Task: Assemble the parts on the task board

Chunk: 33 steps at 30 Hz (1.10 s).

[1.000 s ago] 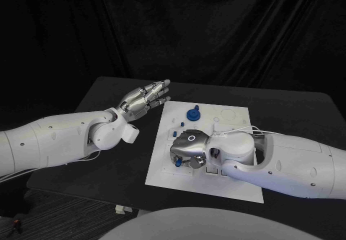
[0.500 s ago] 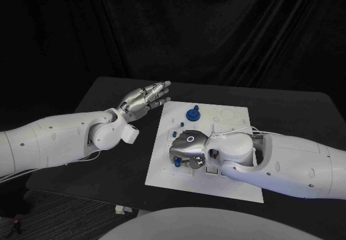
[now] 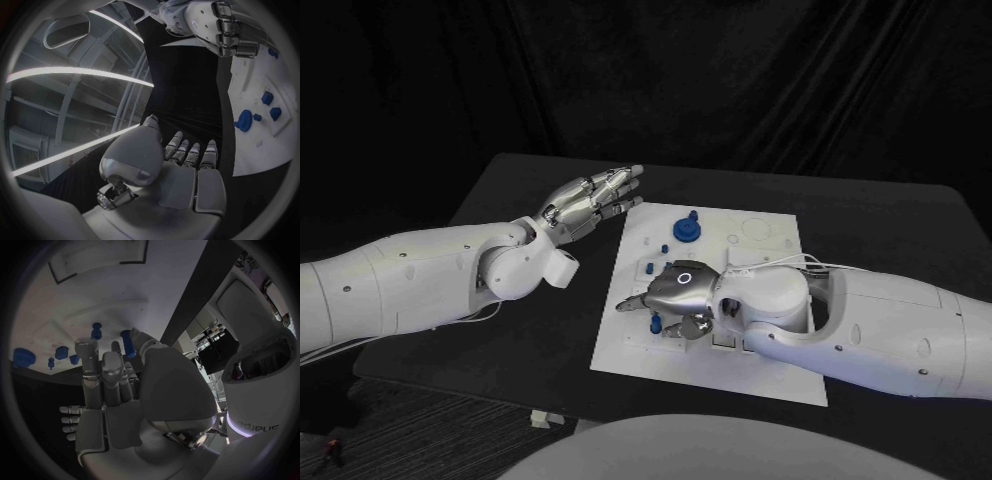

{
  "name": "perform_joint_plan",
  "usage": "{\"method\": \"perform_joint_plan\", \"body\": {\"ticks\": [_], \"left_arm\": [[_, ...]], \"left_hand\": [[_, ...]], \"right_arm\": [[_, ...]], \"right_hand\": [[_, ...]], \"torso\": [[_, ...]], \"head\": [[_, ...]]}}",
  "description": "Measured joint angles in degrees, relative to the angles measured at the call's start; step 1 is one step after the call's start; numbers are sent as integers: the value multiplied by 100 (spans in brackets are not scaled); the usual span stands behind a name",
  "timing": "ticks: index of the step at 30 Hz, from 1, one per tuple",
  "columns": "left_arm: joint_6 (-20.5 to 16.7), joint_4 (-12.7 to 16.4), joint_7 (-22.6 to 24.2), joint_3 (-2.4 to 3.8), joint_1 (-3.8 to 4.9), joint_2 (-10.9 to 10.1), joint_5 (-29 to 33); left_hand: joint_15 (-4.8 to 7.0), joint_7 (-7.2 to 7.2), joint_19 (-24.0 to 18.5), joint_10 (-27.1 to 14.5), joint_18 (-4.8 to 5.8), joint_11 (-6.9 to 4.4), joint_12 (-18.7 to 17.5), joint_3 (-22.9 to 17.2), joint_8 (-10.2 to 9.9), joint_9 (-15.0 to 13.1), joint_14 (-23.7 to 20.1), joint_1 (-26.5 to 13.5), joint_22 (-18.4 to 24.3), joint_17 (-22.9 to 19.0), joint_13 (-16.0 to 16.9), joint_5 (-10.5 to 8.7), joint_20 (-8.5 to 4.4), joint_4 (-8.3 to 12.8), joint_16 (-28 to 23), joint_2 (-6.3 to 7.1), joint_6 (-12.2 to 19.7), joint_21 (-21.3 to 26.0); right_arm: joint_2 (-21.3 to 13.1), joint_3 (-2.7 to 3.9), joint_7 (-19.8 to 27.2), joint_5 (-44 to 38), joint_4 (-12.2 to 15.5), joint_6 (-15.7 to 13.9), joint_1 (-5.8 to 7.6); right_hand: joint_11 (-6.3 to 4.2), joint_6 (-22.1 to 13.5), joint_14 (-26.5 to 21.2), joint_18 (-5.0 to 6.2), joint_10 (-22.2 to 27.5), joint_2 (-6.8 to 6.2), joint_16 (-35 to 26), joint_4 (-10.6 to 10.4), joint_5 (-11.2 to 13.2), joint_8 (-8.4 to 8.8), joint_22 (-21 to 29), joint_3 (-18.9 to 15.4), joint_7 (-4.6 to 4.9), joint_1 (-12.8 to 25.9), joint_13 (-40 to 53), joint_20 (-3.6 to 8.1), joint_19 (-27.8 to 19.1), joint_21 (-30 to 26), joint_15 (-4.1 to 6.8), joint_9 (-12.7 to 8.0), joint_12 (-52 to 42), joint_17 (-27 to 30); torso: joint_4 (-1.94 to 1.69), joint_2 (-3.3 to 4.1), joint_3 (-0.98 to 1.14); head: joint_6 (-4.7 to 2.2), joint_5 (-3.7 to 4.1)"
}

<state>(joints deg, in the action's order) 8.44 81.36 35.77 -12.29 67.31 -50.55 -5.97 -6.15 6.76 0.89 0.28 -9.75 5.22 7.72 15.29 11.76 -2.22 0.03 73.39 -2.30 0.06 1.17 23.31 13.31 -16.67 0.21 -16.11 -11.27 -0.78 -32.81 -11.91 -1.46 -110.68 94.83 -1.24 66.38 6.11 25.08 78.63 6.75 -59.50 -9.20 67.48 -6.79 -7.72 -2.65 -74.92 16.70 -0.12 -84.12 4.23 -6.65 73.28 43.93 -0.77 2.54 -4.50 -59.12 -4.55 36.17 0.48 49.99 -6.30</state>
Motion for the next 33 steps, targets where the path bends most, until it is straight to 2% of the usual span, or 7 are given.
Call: {"method": "perform_joint_plan", "body": {"ticks": [10,15,19,24,27,31,33], "left_arm": [[21,-3,-21,0,-7,-9,0],[27,1,-29,0,-10,-17,1],[26,-38,-22,0,-13,-19,1],[-24,-141,38,0,-18,-33,1],[-53,-147,58,0,-19,-31,1],[-66,-129,72,0,-24,-19,1],[-67,-127,76,0,-31,-4,1]], "left_hand": [[0,21,0,20,0,20,0,0,0,-6,0,0,-5,-2,0,0,0,0,0,0,-21,0],[0,42,0,20,0,20,21,0,0,-6,0,9,-9,-1,4,0,0,0,0,-8,-42,0],[-124,122,40,13,0,116,71,-113,0,-6,0,259,-30,-1,7,438,103,33,0,85,-150,0],[-124,82,20,13,0,116,132,-119,0,-15,0,321,-35,0,20,599,123,39,0,146,-206,0],[-124,82,20,13,0,116,132,-119,0,-15,0,324,-36,0,20,599,123,39,0,149,-206,0],[-124,82,20,13,0,116,132,-120,0,-15,0,343,-35,1,20,599,123,38,0,169,-206,0],[-124,82,20,13,0,116,132,-135,0,-15,0,343,-35,1,19,599,123,23,0,169,-206,0]], "right_arm": [[-429,-9,37,59,209,-383,162],[-856,-5,133,602,441,-849,614],[-1288,3,257,1432,591,-1165,1039],[-1909,9,367,2587,677,-1279,1364],[-2178,3,351,3082,679,-1256,1417],[-2406,5,146,3472,669,-1040,1383],[-2472,4,-101,3585,649,-799,1303]], "right_hand": [[80,-311,-295,89,802,-136,-300,-748,226,0,1,-685,-140,-337,13,-22,-270,-708,-16,-10,-134,399],[190,-149,-385,179,1244,-113,-302,-990,266,0,1,-824,33,-67,-5,-57,-358,-1000,-63,5,-226,426],[197,388,-418,178,1292,125,-282,-985,92,-84,1,-819,217,546,5,-105,-368,-1090,-125,68,-439,451],[-48,1909,-614,177,173,436,-381,-617,-393,-499,1,-617,770,290,397,-139,-451,-1255,-86,247,-1505,706],[-352,2373,-621,178,-307,408,-423,-407,-574,-684,2,-567,646,132,1369,92,-431,-1255,248,328,-2994,783],[-444,2934,56,167,-831,494,609,-639,-413,-925,2,-596,628,383,5155,197,-3,-347,272,495,-6538,-492],[-561,3236,478,-105,-2251,570,1924,-857,-185,-1090,2,-935,526,1364,6829,294,663,1259,361,622,-8209,-1456]], "torso": [[1,-2,1],[1,-2,1],[0,-2,0],[1,-9,-10],[7,-18,-14],[12,-16,-14],[12,-14,-13]], "head": [[0,1],[0,65],[0,118],[0,263],[0,345],[0,413],[0,436]]}}
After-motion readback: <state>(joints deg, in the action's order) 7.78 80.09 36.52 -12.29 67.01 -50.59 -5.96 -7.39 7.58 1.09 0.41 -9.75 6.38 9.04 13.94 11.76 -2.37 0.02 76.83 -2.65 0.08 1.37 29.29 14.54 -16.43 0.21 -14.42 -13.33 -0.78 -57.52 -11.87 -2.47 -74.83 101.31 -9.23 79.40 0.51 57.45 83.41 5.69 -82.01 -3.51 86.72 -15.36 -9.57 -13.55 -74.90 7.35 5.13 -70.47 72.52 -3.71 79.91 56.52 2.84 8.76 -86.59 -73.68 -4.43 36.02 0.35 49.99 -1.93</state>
